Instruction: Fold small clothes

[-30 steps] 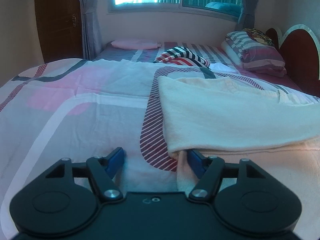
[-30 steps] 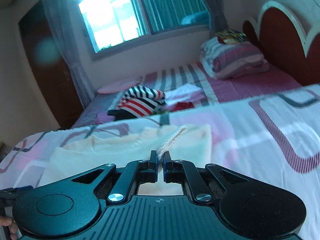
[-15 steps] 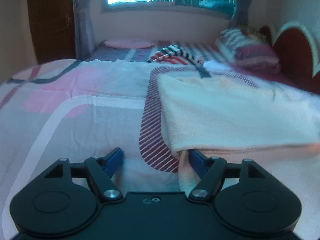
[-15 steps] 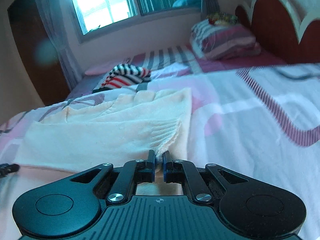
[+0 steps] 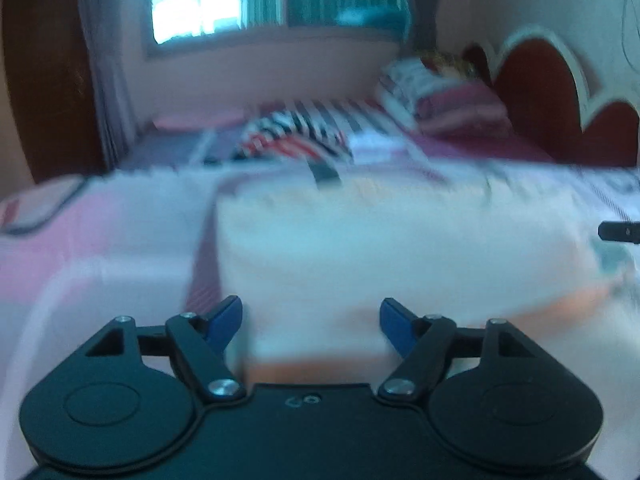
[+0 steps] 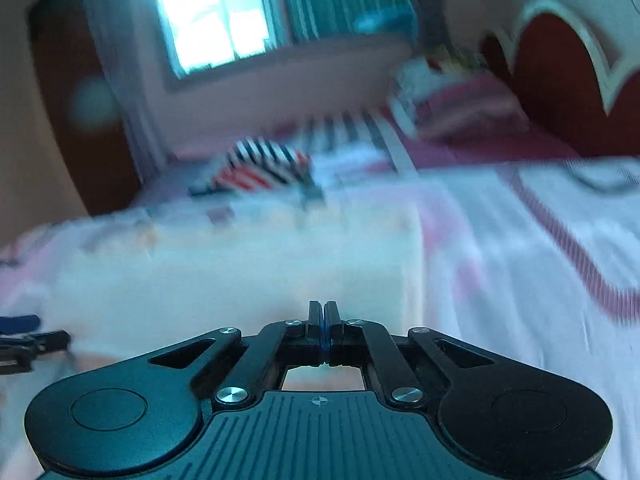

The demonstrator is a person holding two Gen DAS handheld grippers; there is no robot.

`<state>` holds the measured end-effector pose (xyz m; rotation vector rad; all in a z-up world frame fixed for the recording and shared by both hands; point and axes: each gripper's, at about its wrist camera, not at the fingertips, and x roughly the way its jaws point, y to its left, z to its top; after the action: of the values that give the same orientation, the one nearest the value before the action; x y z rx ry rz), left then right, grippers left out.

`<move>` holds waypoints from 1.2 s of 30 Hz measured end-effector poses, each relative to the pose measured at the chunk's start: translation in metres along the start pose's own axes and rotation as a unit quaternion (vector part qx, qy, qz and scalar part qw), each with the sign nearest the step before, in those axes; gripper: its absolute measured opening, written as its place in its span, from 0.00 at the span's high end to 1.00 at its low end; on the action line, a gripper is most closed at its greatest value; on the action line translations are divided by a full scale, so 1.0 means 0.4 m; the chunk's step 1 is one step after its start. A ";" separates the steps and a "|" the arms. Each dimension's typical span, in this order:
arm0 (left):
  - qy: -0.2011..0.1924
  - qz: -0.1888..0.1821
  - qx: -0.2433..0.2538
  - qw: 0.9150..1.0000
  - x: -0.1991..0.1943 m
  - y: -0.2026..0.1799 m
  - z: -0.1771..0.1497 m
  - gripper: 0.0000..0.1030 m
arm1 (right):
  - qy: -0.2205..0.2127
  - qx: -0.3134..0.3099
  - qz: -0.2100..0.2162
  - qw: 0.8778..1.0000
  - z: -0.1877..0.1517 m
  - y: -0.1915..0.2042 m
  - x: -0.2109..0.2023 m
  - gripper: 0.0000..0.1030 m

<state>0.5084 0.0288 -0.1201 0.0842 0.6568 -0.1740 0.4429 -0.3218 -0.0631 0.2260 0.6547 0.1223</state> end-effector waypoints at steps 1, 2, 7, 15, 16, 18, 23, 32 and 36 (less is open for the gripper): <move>-0.006 -0.007 -0.012 1.000 0.014 0.010 0.022 0.27 | -0.006 -0.003 0.013 1.000 0.019 0.012 0.011 0.98; -0.010 -0.012 -0.025 1.000 0.037 0.020 0.049 0.28 | -0.003 -0.006 0.022 1.000 0.034 0.029 0.031 0.98; -0.005 -0.015 -0.037 0.999 0.150 0.062 0.127 0.30 | 0.013 -0.027 0.073 0.997 0.070 0.138 0.159 0.98; 0.005 -0.006 -0.055 0.998 0.180 0.127 0.110 0.33 | 0.040 -0.035 0.084 0.995 0.052 0.205 0.280 0.98; -0.003 -0.006 -0.068 0.998 0.164 0.130 0.107 0.33 | 0.027 -0.035 0.085 0.995 0.058 0.210 0.270 0.98; -0.006 -0.027 -0.088 0.996 0.147 0.111 0.104 0.33 | 0.018 -0.033 0.093 0.995 0.062 0.222 0.264 0.98; 0.002 -0.044 -0.078 0.996 0.127 0.001 0.053 0.38 | 0.038 -0.054 0.121 0.990 0.036 0.309 0.281 0.98; 0.007 -0.019 -0.059 0.998 0.103 0.081 0.017 0.37 | 0.021 -0.031 -0.063 0.997 0.023 0.040 0.181 0.99; 0.004 -0.027 -0.075 0.997 0.077 0.042 0.040 0.36 | 0.015 0.013 -0.047 0.999 0.050 -0.029 0.140 0.98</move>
<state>0.5453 0.0390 -0.1259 -0.0771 0.6794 -0.1758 0.4998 -0.3260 -0.0835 0.2176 0.6967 0.0264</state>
